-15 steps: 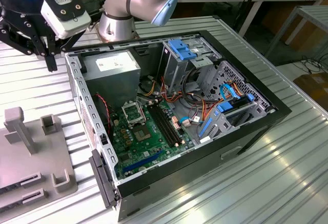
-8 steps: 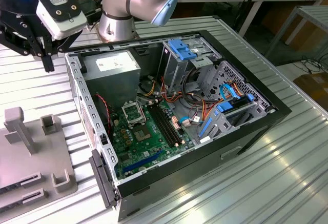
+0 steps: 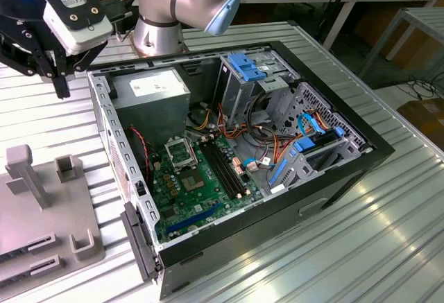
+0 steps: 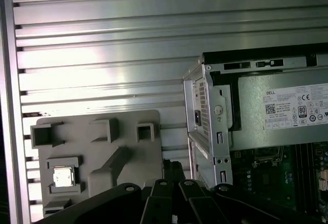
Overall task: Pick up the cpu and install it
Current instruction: 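Reach for the cpu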
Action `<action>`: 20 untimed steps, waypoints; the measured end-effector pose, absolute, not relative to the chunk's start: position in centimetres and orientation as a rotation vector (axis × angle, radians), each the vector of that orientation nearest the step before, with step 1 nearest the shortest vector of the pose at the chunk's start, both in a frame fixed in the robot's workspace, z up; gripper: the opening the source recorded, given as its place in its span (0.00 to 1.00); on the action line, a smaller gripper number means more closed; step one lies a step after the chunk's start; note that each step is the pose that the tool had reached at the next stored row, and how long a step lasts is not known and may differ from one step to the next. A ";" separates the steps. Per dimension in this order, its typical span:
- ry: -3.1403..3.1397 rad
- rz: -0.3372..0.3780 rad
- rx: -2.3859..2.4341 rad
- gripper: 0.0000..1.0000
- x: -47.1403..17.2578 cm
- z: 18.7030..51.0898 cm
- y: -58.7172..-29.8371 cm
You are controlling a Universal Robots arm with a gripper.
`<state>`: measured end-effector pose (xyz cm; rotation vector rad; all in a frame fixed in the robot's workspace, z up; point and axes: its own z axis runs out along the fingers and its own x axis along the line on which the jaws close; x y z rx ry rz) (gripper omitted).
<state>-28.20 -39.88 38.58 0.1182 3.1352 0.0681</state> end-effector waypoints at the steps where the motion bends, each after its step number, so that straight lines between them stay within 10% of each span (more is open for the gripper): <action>1: 3.135 0.068 0.118 0.11 -28.3 38.6 -39.9; 20: 3.137 0.068 0.118 0.11 -29.6 38.5 -39.9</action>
